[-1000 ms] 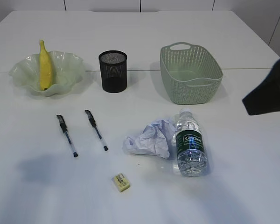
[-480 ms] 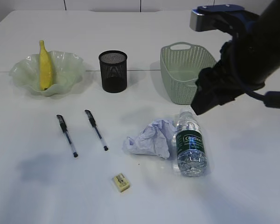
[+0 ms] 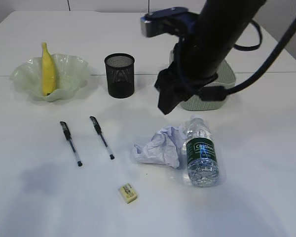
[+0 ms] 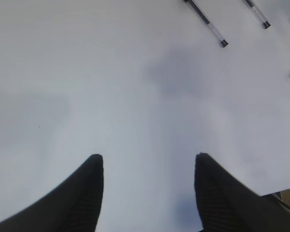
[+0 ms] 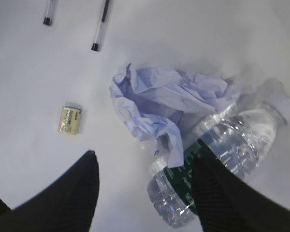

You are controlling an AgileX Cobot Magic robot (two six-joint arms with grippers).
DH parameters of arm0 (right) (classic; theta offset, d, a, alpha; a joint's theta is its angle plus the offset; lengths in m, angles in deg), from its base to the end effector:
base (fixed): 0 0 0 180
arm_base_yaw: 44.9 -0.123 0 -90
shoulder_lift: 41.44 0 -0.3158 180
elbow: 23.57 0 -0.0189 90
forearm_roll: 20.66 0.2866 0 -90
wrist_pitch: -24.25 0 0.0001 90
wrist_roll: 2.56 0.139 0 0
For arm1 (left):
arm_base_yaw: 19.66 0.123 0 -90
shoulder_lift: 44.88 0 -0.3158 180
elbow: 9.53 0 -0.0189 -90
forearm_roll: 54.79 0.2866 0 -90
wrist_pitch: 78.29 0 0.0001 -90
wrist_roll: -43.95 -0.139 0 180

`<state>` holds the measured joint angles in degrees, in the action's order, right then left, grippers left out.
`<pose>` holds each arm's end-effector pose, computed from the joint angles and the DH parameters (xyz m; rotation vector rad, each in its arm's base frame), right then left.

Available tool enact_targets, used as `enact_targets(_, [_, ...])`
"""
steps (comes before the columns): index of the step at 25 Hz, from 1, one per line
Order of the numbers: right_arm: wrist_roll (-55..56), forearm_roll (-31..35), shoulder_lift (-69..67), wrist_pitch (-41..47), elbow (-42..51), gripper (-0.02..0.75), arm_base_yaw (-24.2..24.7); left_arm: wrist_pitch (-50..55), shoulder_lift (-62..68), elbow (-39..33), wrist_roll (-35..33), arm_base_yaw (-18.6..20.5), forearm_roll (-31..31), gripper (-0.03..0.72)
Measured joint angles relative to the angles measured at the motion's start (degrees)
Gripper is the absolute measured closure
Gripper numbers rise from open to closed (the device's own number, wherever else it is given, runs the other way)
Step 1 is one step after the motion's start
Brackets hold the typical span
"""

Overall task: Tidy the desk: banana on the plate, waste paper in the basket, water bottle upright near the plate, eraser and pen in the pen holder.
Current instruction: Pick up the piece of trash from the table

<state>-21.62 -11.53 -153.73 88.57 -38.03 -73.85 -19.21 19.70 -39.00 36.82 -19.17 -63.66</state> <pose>0.3833 0.2347 0.2641 -1.0923 2.6149 0.2568 0.2146 -0.0166 0.2842 0.0904 2.6587 -0.1596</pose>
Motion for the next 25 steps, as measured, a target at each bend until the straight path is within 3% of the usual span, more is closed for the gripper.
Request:
enact_targets(8, [-6.9,-9.1,-3.5,0.9,-0.9,0.288,-2.9,0.3,0.0,0.0,0.0,0.0,0.0,0.257])
enact_targets(22, [-17.5,-6.9,-6.1,2.3,-1.0,0.284,-2.9,1.3,0.0,0.0,0.0,0.0,0.0,0.257])
enact_targets(25, [-17.6,-7.0,-7.0,2.3,-1.0,0.234,-2.9,1.4,0.0,0.0,0.0,0.0,0.0,0.257])
